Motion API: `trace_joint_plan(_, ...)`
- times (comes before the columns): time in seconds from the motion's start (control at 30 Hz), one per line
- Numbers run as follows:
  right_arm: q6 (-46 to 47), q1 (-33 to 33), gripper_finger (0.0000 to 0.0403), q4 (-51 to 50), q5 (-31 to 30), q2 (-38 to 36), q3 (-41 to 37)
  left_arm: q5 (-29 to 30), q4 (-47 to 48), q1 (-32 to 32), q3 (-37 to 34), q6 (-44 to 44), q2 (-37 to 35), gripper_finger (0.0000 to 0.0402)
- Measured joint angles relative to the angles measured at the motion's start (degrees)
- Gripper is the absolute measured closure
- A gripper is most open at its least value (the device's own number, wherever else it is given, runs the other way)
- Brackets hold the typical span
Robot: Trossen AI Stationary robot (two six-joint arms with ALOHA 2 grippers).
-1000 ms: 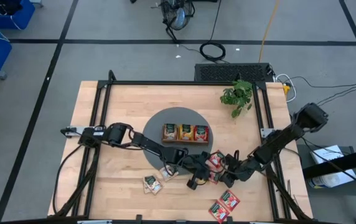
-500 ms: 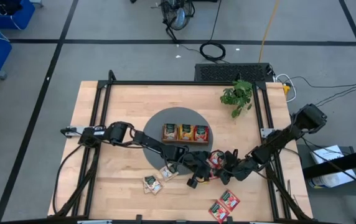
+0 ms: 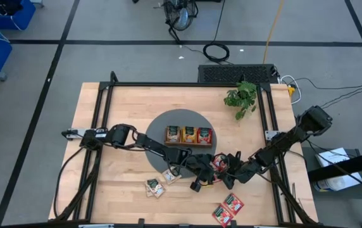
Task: Pick & Place Tea
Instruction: Put the red tea sachet into the right section of the wooden organizer
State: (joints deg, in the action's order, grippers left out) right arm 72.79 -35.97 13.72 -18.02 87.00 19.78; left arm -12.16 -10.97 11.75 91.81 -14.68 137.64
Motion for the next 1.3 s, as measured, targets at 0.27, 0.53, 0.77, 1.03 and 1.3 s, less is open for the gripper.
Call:
trace_joint_plan(0.27,-5.4,0.6,0.0396,-0.3,-1.9,0.0,-0.1,0.5,-0.1,0.5,0.0,-0.2,0.0,0.0393)
trace_joint_plan(0.53,-12.9,1.6,0.0402,0.7,-1.7,-4.2,-0.1,6.2,0.6,1.9,-0.2,-4.5,-1.3,0.0374)
trace_joint_plan(0.77,-19.2,1.6,0.0403,-4.7,-4.0,-12.8,-0.4,6.4,7.7,3.2,-0.1,-4.6,-8.7,0.0320)
trace_joint_plan(1.03,-24.5,1.8,0.0403,-9.2,-4.7,-18.4,3.6,9.6,28.8,4.8,-0.1,-2.6,-14.5,0.0294)
trace_joint_plan(1.3,-34.0,4.4,0.0403,-40.7,-4.8,-18.3,23.8,18.4,43.8,8.1,-0.1,4.9,-14.7,0.0304)
